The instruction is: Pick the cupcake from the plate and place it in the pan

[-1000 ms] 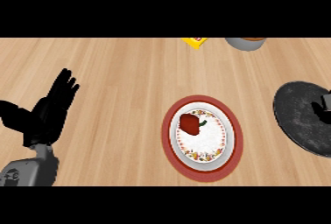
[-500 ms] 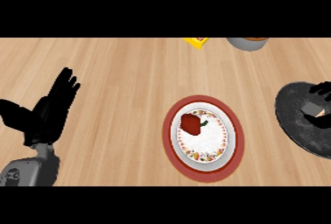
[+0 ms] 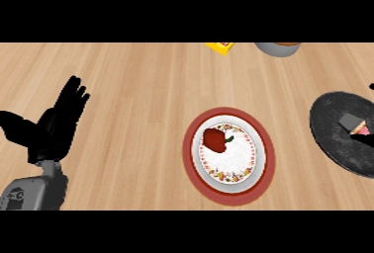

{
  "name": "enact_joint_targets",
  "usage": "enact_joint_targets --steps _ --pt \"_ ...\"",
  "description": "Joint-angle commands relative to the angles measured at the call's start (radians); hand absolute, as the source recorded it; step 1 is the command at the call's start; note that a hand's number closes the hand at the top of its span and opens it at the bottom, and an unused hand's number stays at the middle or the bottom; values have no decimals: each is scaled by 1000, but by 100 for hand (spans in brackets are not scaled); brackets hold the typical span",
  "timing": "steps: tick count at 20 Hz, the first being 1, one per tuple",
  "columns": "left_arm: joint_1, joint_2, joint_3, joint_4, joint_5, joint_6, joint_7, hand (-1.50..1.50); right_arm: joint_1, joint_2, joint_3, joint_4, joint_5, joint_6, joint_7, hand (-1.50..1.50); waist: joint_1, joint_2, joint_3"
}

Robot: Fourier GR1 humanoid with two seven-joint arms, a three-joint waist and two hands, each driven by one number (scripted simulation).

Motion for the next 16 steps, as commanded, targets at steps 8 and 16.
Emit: enact_joint_targets --steps 8,16 --pt "42 -12 -10 -53 1 4 15 0 77 -259 -234 171 -265 424 -126 -150 -4 -1 2" --pt "-30 -6 18 16 2 18 5 0 172 -379 -227 183 -309 710 -212 -150 -24 0 4"
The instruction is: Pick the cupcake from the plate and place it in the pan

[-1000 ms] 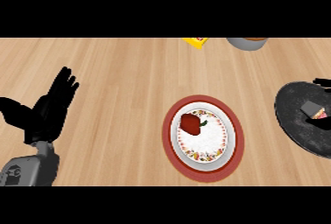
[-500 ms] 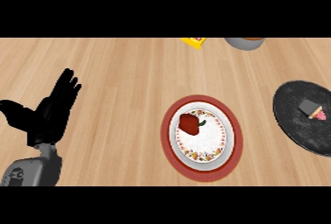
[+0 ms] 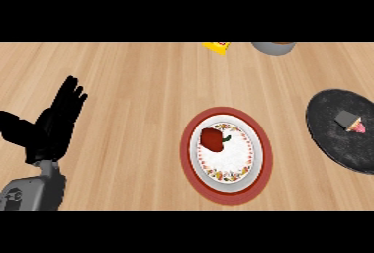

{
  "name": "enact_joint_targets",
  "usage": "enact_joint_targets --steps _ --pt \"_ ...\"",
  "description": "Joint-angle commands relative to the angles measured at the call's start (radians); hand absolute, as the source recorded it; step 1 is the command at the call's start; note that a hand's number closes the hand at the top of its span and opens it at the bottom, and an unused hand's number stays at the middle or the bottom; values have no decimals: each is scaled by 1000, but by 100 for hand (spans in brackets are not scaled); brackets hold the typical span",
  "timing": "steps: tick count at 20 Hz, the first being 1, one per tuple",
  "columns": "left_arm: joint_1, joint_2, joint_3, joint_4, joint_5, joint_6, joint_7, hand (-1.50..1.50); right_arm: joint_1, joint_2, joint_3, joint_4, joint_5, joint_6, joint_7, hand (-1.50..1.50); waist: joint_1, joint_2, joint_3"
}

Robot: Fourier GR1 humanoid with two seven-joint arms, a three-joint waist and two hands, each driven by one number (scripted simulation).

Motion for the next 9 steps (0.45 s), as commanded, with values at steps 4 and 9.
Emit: enact_joint_targets --steps 4,9 --pt "13 1 -4 -57 3 7 37 0 139 -38 -2 -4 -43 220 -216 -150 -4 -6 3" --pt "21 -6 -5 -37 2 2 13 0 149 6 33 -29 -51 173 -216 -150 6 -4 1"
